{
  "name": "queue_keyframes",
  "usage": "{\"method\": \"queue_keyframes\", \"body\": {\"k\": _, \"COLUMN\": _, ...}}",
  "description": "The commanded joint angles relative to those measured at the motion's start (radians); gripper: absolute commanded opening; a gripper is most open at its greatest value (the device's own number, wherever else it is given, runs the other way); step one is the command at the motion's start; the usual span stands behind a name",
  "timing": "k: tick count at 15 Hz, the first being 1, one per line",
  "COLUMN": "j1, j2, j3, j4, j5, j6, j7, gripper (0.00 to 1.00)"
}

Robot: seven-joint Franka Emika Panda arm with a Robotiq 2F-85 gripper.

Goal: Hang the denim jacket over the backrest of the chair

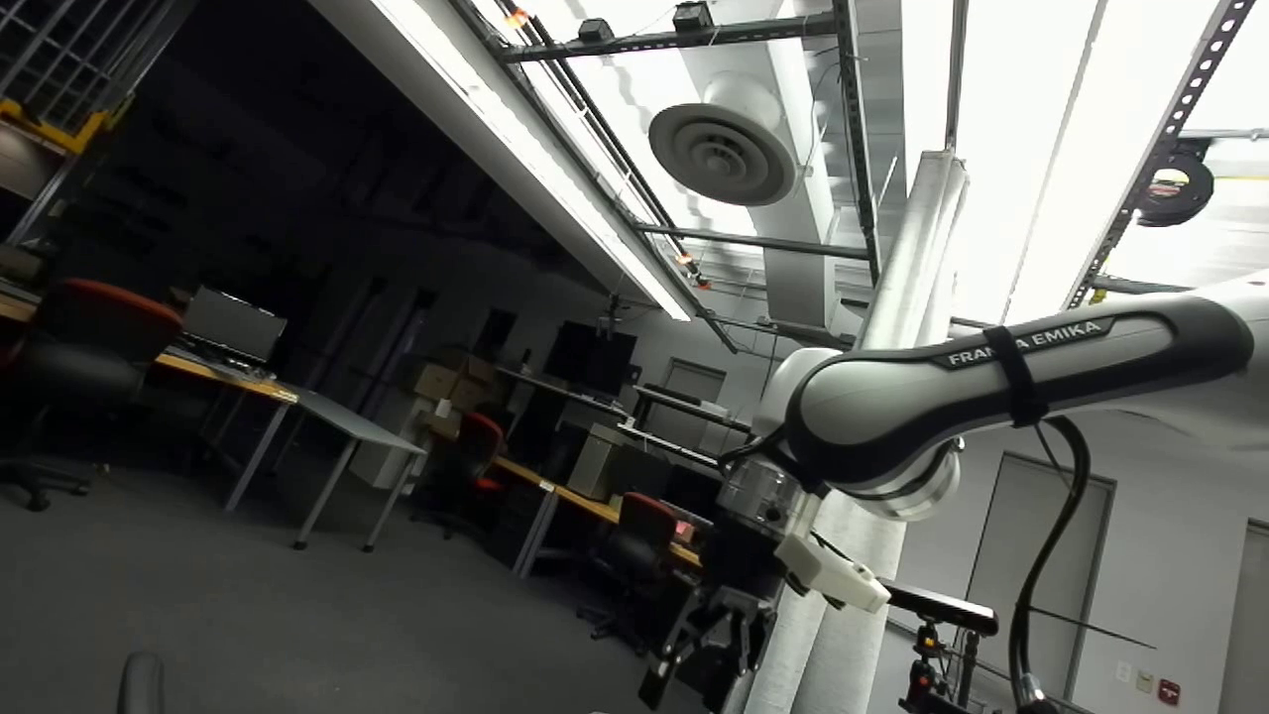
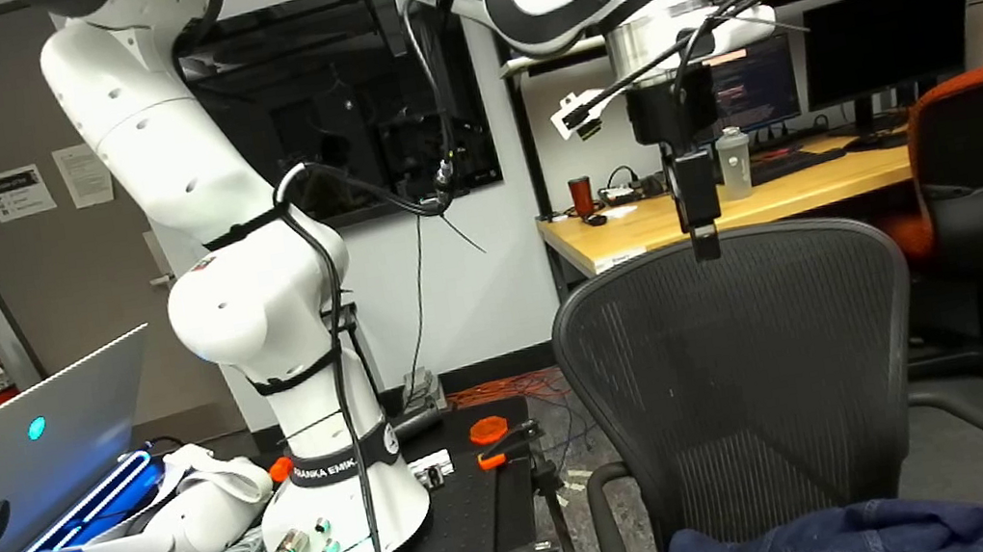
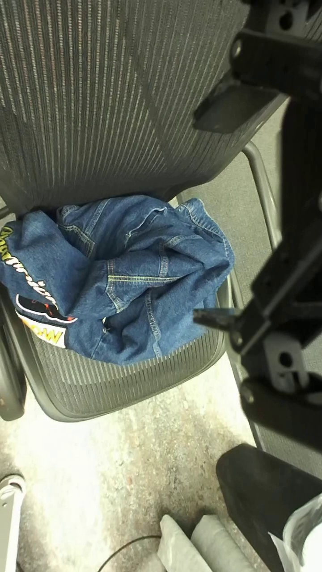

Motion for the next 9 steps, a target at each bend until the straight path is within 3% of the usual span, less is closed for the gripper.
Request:
{"method": "queue_keyframes", "body": {"k": 1, "j1": 0.011, "j2": 0.051, "j3": 0.003, "j4": -0.016, "j5": 0.017, "j6": 0.066, "j7": 0.007, "gripper": 1.0}}
{"method": "queue_keyframes", "body": {"k": 9, "j1": 0.036, "j2": 0.273, "j3": 0.032, "j4": -0.043, "j5": -0.001, "j6": 0.308, "j7": 0.034, "gripper": 1.0}}
